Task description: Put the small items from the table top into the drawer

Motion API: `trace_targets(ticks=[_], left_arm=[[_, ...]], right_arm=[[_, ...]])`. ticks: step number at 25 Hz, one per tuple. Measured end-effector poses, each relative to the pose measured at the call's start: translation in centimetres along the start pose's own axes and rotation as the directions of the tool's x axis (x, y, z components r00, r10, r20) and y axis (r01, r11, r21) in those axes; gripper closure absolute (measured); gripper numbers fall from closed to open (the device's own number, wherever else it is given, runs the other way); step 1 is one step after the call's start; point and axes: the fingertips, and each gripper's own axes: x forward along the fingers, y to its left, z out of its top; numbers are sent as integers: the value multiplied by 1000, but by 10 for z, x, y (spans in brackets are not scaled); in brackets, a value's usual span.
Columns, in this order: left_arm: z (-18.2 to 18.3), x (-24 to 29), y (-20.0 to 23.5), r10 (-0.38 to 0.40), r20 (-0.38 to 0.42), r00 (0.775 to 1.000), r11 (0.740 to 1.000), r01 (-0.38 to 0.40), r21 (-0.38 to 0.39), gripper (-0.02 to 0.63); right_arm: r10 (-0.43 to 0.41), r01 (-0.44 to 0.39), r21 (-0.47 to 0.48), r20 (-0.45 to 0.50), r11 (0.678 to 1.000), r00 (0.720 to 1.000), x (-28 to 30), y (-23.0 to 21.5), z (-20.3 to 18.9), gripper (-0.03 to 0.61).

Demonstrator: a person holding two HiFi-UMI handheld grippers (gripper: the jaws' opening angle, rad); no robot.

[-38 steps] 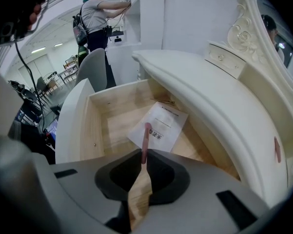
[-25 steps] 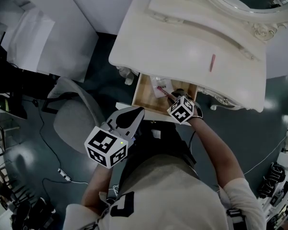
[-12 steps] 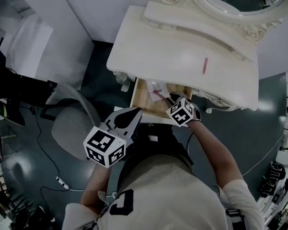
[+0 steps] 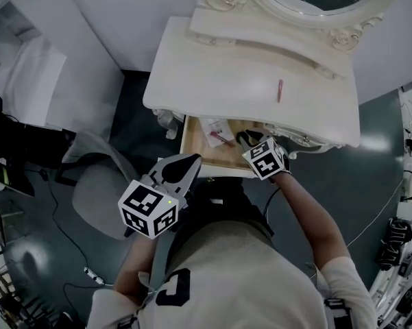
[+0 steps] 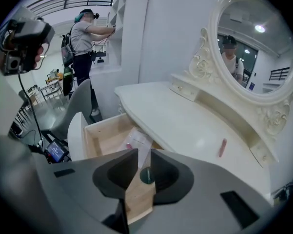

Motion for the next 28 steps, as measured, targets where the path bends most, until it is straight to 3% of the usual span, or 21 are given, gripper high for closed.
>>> trace_targets(ticks=[8, 14, 28], left_arm=[[7, 15, -18, -62, -8, 998, 997, 62, 36, 558], [29, 23, -29, -44, 22, 999, 997, 43, 60, 558], [38, 66, -60, -4, 10, 1000, 998, 3, 66, 558]], right_arm=[[-91, 90, 71, 11, 993, 996, -26, -34, -5, 490], [-130, 128, 81, 12, 988, 991, -42, -70, -8, 491], [-172, 152, 251, 59, 956, 983, -47, -152, -14, 491]])
